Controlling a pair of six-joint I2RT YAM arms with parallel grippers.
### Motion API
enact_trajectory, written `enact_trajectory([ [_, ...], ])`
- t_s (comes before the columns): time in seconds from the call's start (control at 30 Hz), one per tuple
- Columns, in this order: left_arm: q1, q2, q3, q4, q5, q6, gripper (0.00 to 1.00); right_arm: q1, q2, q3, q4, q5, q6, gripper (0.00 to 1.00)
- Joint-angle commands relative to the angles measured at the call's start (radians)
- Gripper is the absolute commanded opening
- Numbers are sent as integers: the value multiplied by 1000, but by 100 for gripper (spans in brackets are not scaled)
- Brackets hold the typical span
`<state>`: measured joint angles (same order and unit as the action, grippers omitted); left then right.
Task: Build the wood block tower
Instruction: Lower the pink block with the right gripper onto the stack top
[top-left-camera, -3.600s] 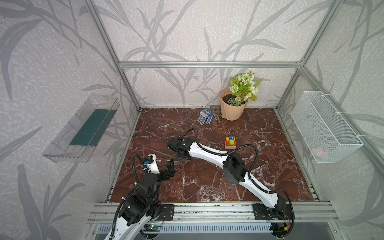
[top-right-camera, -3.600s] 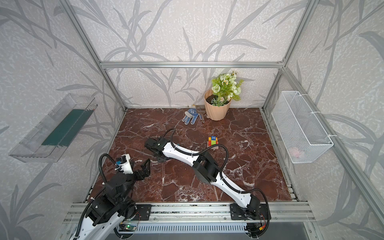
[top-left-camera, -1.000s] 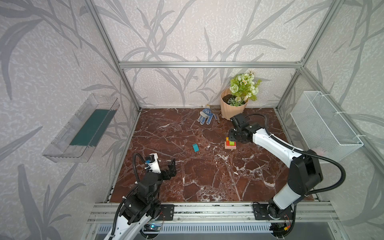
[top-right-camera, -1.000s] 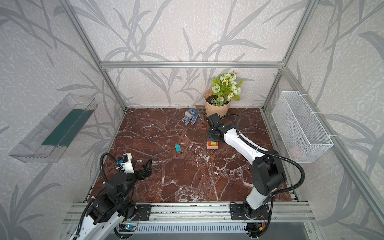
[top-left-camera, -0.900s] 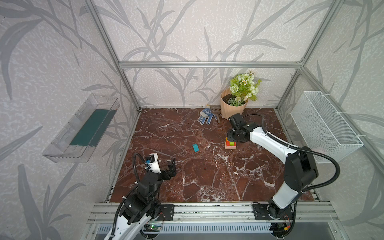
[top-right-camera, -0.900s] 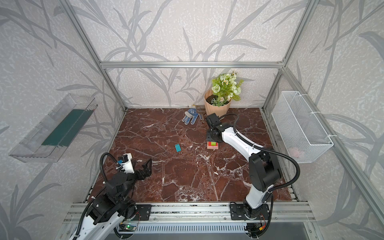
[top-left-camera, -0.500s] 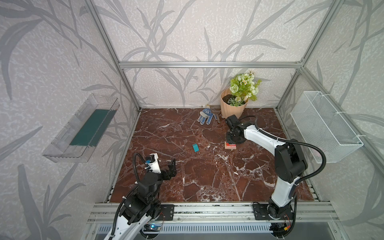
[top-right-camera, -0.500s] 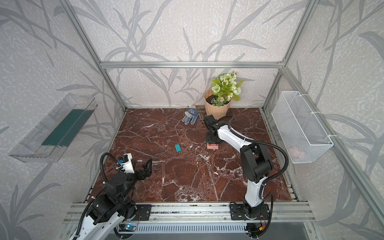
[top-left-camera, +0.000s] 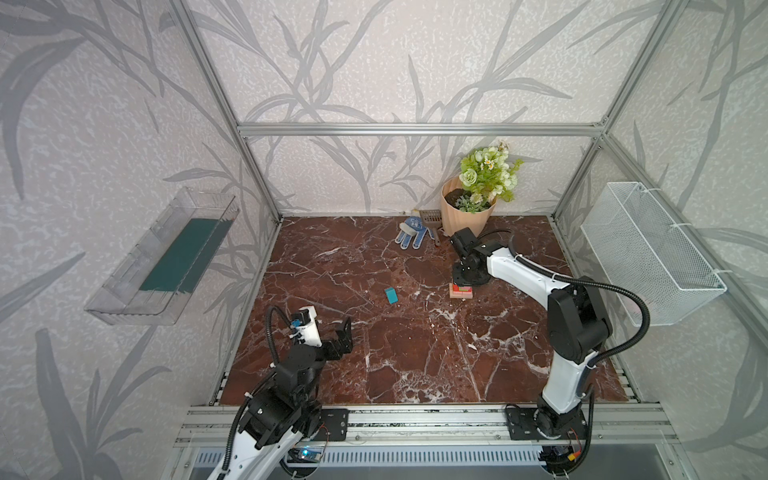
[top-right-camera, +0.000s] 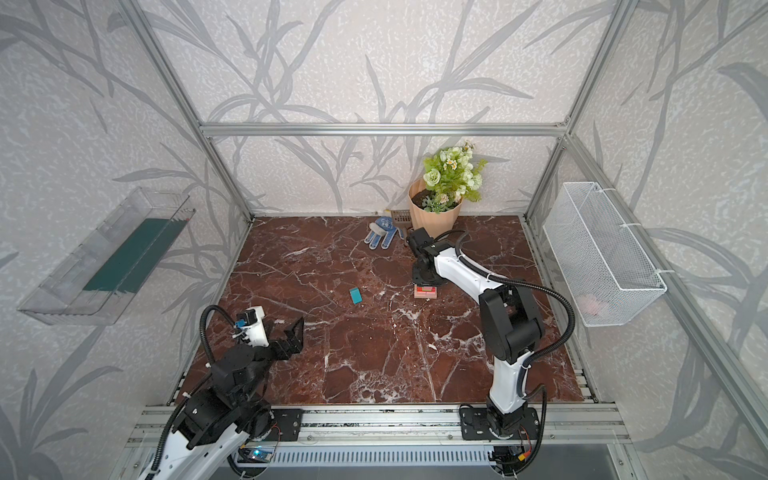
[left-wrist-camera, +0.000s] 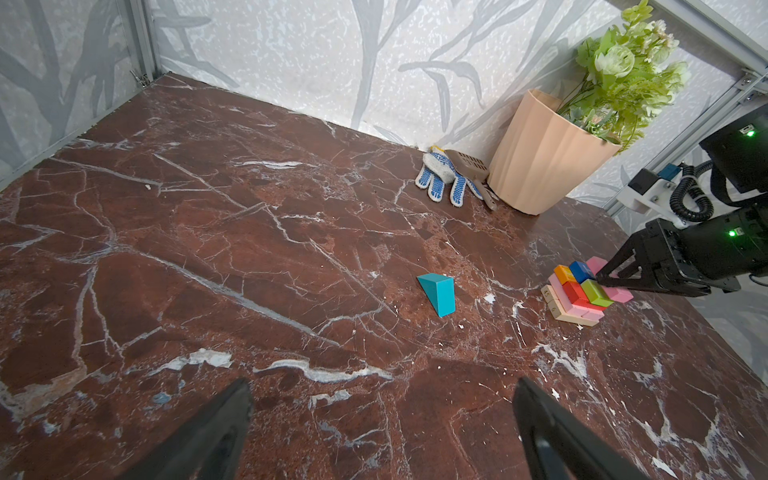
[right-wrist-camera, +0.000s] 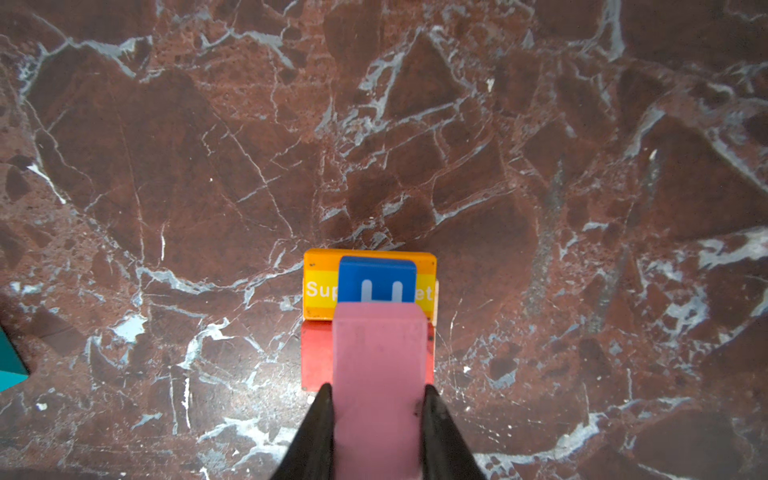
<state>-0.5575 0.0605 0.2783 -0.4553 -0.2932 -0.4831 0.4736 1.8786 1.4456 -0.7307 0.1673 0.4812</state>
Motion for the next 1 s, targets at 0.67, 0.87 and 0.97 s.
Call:
enact_trajectory([
  [0.67,-4,2,3,9,-2,5,99,-4,41,47,-38,9,-7,26],
  [0.87,-5,2,3,9,-2,5,99,-4,42,48,-39,9,-7,28],
  [0.97,-5,1,4,9,-2,5,99,-4,43,51,-39,10,-9,28],
])
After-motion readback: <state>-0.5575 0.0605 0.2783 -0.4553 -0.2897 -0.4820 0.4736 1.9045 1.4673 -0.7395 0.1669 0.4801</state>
